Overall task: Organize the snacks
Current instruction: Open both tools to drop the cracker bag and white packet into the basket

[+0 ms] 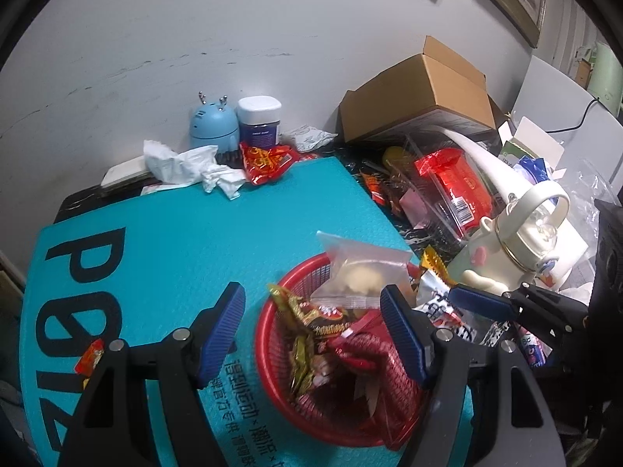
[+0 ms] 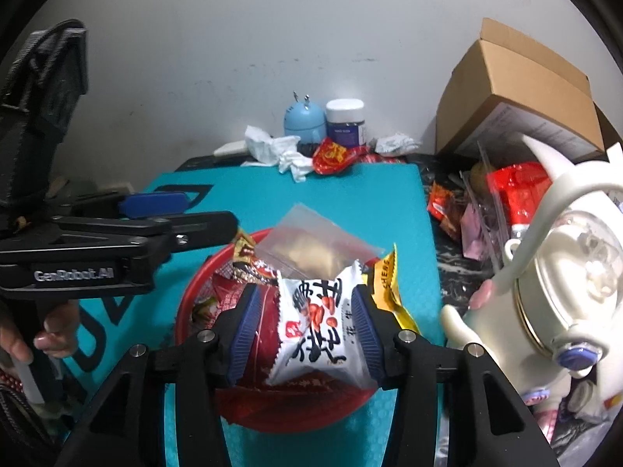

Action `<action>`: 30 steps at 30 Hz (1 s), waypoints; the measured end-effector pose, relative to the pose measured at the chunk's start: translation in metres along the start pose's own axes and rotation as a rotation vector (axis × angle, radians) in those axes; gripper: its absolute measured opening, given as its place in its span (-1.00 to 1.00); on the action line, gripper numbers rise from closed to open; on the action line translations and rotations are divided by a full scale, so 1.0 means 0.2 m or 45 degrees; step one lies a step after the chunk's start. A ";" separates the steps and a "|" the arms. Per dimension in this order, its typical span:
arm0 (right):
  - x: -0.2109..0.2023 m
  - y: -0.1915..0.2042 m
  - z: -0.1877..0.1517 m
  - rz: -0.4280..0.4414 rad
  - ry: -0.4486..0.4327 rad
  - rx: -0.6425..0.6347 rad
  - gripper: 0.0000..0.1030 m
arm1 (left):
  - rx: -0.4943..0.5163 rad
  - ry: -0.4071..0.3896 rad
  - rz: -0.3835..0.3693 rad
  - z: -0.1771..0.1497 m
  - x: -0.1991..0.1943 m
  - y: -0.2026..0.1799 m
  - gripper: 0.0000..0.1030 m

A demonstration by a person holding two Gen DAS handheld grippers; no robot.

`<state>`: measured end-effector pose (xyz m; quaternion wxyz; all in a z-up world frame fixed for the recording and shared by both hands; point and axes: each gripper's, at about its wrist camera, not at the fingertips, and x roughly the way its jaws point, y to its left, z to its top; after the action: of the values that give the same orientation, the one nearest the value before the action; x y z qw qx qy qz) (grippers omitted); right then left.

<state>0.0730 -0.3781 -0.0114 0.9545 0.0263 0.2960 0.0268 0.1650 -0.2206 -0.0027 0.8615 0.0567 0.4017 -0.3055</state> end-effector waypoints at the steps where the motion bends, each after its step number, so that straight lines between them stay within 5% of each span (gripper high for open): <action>1: 0.00 0.00 -0.01 0.003 -0.001 0.004 -0.07 | -0.003 0.001 0.002 -0.01 0.00 0.00 0.38; 14: -0.10 0.05 0.00 0.000 -0.053 -0.004 -0.07 | -0.071 -0.030 -0.006 -0.07 -0.15 0.01 0.38; 30: -0.39 0.23 0.03 0.039 -0.215 -0.092 -0.07 | -0.055 -0.201 0.054 -0.15 -0.56 -0.04 0.38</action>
<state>0.0103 -0.3367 0.0401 0.9758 -0.0012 0.2130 0.0498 0.0863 -0.1636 0.0601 0.8977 0.0226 0.3378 -0.2819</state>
